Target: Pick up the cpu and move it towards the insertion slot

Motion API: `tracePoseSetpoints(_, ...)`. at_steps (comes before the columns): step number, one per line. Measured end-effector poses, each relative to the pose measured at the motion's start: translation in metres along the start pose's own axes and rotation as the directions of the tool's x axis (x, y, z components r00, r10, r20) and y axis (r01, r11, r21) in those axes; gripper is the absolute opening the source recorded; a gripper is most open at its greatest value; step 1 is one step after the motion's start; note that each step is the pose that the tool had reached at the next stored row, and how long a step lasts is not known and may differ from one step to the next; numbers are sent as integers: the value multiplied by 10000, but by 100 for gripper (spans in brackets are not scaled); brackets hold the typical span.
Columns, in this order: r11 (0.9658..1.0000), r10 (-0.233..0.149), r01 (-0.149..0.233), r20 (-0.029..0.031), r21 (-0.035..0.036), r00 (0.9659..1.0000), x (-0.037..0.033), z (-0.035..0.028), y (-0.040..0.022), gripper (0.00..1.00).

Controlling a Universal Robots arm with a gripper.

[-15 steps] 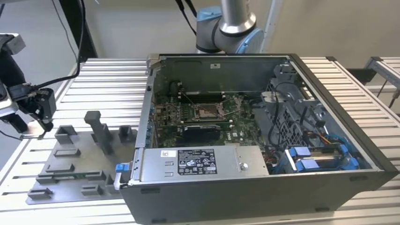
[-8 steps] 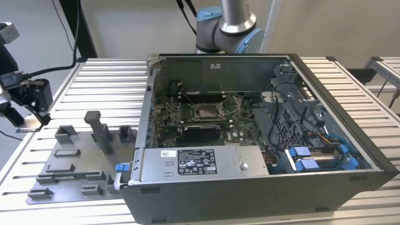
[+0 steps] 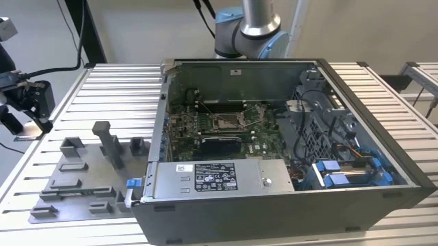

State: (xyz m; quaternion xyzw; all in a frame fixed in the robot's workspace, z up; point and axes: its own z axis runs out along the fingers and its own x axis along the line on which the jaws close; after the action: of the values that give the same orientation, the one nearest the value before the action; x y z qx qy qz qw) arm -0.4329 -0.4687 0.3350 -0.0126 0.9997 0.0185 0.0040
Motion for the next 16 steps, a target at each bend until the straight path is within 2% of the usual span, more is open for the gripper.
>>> tracePoseSetpoints(3,10000,-1,1,-3,-6,10000,0,-3,0,0)
tracePoseSetpoints(6,10000,0,0,-2,-7,10000,0,-62,2,0)
tracePoseSetpoints(16,10000,-1,1,-1,-8,10000,-4,-387,15,0)
